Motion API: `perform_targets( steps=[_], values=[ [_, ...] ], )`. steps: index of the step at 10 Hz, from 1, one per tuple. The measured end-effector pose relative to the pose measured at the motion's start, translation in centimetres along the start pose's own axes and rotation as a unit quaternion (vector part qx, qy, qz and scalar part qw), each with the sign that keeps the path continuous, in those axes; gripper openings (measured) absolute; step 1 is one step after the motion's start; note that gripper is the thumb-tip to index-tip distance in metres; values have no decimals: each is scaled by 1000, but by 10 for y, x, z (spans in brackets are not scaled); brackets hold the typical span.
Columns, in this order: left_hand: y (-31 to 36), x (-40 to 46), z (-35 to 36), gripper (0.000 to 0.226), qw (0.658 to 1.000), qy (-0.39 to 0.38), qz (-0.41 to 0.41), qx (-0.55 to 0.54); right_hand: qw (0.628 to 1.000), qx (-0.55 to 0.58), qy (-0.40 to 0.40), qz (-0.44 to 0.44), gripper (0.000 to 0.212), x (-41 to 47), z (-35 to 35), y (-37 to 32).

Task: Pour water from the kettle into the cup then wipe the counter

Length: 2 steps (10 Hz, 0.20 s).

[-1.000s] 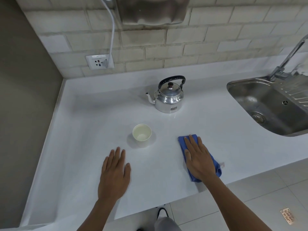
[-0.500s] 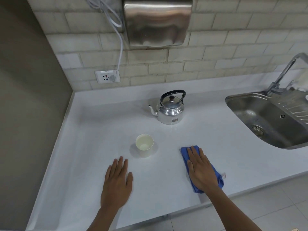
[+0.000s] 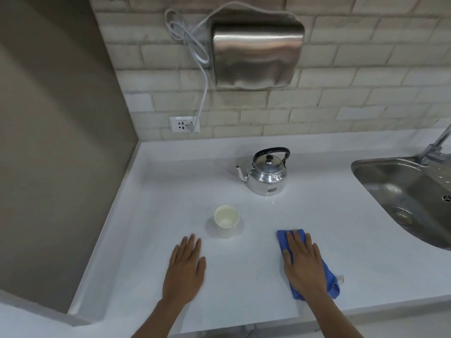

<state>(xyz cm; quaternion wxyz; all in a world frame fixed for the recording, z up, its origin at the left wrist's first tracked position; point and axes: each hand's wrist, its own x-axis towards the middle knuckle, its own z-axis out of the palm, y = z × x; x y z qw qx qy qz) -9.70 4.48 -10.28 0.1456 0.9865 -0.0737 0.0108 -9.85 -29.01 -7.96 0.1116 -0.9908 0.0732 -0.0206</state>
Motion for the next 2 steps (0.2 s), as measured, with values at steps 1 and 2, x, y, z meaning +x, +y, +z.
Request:
perform_targets(
  steps=[1,2],
  values=[
    [5,4,-14,77,998,4,-27,-64,999,21,31,-23,57,6,0,-15],
    [12,15,-37,91,994,7,-55,-97,995,70,50,-49,48,23,-3,-39]
  ],
)
